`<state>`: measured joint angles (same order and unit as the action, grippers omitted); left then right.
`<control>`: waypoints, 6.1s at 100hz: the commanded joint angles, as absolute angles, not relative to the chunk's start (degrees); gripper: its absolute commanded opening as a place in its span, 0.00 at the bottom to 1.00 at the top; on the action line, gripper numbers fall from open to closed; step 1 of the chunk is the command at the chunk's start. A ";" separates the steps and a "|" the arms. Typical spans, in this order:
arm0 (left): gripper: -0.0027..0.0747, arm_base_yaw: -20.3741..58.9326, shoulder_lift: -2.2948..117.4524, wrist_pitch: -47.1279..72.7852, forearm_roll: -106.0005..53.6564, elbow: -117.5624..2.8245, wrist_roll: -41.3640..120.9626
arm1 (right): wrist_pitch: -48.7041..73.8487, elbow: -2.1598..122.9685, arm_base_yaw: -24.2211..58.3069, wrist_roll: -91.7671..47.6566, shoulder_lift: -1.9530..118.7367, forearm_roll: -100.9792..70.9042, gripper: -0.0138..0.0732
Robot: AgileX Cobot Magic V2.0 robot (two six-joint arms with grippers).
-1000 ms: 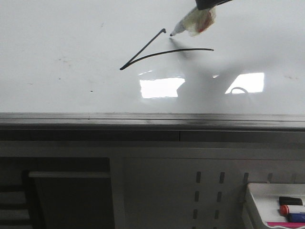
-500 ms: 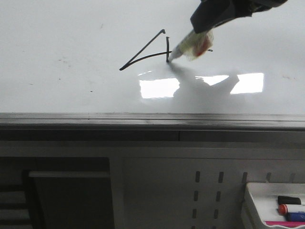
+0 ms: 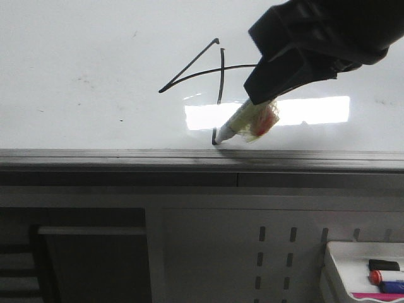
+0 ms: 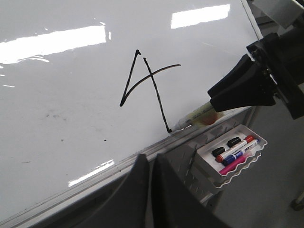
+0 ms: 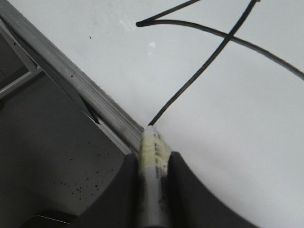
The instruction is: Write number 4 on whiteboard
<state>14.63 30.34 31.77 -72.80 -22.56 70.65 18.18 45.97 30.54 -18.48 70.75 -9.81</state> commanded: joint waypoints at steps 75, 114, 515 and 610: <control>0.60 35.90 57.15 48.83 -49.75 -52.45 73.30 | 22.20 52.07 55.77 -18.70 58.39 9.93 0.10; 0.52 38.35 66.54 48.26 -49.74 -55.18 73.20 | 22.20 52.07 58.41 -18.70 58.39 9.93 0.11; 0.63 38.35 88.24 -13.69 -93.57 -52.35 69.59 | 26.20 52.07 51.52 -10.42 49.37 9.26 0.08; 0.22 38.35 48.01 -12.28 -89.63 -37.73 78.68 | 25.49 39.23 43.63 -10.12 29.27 11.39 0.09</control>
